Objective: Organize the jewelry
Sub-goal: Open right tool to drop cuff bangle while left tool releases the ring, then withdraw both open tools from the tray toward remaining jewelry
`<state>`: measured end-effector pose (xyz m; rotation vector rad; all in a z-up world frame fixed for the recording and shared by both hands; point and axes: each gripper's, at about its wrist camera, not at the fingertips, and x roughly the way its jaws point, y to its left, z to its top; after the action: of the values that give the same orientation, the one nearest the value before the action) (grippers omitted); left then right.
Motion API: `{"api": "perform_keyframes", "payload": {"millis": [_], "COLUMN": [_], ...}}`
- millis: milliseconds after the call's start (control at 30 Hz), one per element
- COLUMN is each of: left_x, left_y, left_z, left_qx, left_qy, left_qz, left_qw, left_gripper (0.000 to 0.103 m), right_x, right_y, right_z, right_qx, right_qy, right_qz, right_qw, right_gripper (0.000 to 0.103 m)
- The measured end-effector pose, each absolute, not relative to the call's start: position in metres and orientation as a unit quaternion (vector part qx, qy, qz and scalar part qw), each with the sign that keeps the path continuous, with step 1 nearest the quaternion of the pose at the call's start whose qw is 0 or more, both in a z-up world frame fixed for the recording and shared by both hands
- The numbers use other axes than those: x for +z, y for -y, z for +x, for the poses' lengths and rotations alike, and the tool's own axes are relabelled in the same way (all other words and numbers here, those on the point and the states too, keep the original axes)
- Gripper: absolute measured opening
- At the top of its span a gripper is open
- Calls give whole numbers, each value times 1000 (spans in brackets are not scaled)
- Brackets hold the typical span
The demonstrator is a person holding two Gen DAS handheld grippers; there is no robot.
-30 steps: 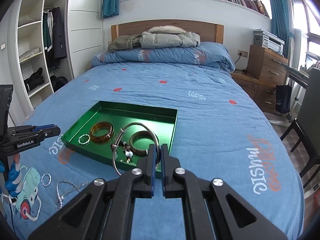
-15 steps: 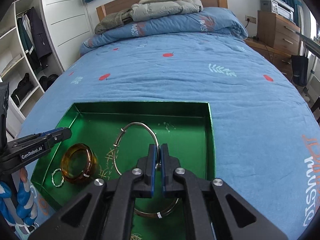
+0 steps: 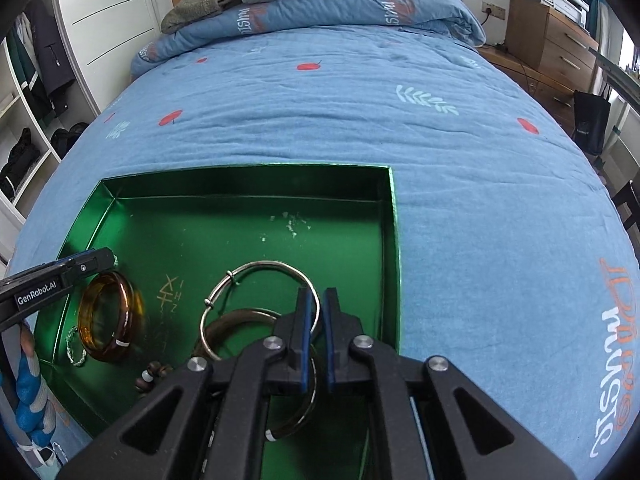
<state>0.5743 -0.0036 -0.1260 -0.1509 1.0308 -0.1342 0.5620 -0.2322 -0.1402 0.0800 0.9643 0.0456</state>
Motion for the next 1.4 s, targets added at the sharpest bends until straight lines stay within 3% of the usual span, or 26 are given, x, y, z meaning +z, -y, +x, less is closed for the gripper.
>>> {"api": "perform_keyframes", "payload": {"millis": [67,167,267,500,700,1000,1400], "left_x": [-118,-98,-74,-32,-15,-6,8], "left_y": [-2,-9,-11,-22,-29,-30,-36], "left_z": [566,545,506,392,302,204,126], "left_qx": [-71,-77,-72,-28,1,12,-7], "left_qy": [-485,-468,-439,-379,-338,-313,-296], "left_qz": [-84,-88,-61,-41,-15,18,23], "left_qw": [868,876,894,924,941,950,955], "left_gripper": [46,47,48,65,71,74,75], "right_x": [-132,-112,-87,-46,-28,-23,-2], "right_y": [238,248,256,257,245,233,218], "right_z": [552,530,496,393,297,193,119], "right_qx": [18,18,18,18,23,11,8], "right_qy": [-455,-432,-405,-351,-319,-310,-286], "right_qz": [44,58,69,75,73,59,52], "right_qw": [889,900,912,933,945,949,957], "right_gripper": [20,29,29,31,37,41,43]}}
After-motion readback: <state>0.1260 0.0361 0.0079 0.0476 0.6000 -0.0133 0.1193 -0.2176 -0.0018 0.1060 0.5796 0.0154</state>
